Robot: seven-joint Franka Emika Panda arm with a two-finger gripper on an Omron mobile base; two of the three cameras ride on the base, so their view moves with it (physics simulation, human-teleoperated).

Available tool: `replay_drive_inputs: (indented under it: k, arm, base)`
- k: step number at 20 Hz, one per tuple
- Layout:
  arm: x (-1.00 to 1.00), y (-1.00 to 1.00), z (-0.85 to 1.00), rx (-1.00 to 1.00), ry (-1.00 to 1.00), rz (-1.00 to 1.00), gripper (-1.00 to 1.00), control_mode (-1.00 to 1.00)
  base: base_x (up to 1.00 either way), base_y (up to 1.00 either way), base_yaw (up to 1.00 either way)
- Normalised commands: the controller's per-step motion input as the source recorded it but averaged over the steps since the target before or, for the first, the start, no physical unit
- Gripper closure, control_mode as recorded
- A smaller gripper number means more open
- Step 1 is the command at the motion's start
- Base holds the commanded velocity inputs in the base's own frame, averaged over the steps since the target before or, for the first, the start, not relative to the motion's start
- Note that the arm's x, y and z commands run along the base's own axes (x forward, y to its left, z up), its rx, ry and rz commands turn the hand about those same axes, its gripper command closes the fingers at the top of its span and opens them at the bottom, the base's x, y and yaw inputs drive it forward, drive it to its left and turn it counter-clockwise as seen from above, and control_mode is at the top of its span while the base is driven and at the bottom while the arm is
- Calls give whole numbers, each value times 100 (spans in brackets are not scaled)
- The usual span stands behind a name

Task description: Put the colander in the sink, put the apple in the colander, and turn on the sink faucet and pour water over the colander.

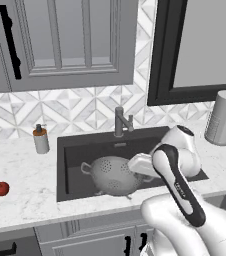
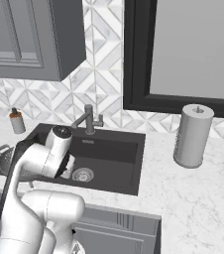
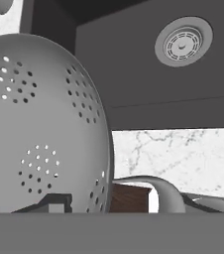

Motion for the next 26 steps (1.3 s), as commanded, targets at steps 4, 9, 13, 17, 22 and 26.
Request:
replay_drive_inputs:
  k: [4, 9, 13, 17, 22, 26]
  arm:
    - [12, -97, 10, 0, 5, -1, 100, -100]
    - [49, -87, 15, 5, 2, 0, 100, -100]
    - [43, -84, 6, 3, 3, 0, 100, -100]
    - [45, -68, 6, 0, 4, 0, 100, -100]
    - [63, -24, 13, 0, 6, 2, 100, -100]
    - [55, 0, 1, -1, 10, 3, 100, -100]
  base:
    - [0, 0, 0]
    - [0, 0, 0]
    - [0, 0, 0]
    - [0, 0, 0]
    - [0, 0, 0]
    - [0, 0, 0]
